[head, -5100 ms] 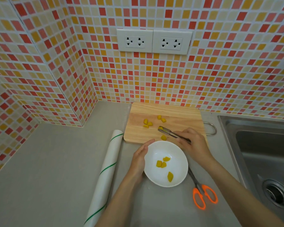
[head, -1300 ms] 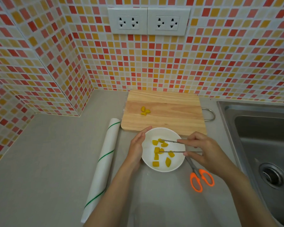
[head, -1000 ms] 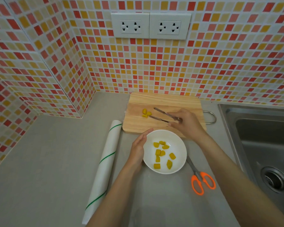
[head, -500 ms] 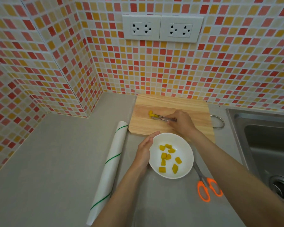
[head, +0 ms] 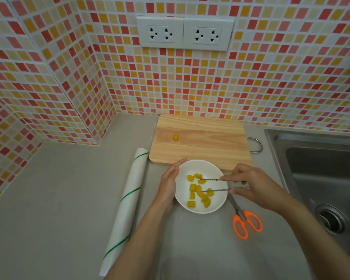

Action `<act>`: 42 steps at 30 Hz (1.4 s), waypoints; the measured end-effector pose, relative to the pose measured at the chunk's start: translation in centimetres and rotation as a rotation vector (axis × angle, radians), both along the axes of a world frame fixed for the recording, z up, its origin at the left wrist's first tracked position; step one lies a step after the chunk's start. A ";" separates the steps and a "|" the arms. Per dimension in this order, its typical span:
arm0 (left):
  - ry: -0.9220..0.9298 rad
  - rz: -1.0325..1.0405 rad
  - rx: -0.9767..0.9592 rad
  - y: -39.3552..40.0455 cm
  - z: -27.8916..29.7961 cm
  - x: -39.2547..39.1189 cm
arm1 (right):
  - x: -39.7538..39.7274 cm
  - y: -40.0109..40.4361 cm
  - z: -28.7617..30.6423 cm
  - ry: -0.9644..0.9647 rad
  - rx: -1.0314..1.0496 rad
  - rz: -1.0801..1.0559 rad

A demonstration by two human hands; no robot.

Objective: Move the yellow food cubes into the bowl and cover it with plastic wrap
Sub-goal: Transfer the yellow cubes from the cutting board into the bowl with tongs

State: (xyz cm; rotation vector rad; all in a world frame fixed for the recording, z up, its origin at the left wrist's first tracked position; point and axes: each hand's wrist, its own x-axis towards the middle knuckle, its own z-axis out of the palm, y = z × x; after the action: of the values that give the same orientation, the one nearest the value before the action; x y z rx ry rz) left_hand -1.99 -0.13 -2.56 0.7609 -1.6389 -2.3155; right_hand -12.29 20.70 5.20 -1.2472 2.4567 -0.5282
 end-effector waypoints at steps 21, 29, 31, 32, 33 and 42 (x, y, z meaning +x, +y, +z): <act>-0.015 0.011 0.016 0.0 0.3 0.2 | -8.4 -15.6 -3.8 -0.047 -0.060 -0.247; -0.015 0.000 0.012 0.0 0.0 0.1 | -7.9 -15.1 -5.2 -0.053 -0.136 -0.246; -0.016 -0.007 0.005 0.0 0.0 0.1 | -6.8 -14.0 -4.5 -0.031 -0.203 -0.215; -0.019 -0.010 0.002 -0.1 0.0 0.1 | -6.1 -13.4 -4.0 -0.015 -0.229 -0.202; -0.021 -0.011 0.004 -0.1 0.0 0.1 | -5.4 -12.7 -3.5 -0.001 -0.249 -0.191; -0.005 0.017 0.040 0.1 0.0 0.0 | 1.7 -5.4 -0.1 0.170 -0.032 -0.066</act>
State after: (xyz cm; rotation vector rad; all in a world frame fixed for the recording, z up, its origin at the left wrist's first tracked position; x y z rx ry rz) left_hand -2.00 0.02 -2.56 0.7872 -1.5857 -2.3433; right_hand -10.58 15.27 5.11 -1.2750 2.6480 -0.4994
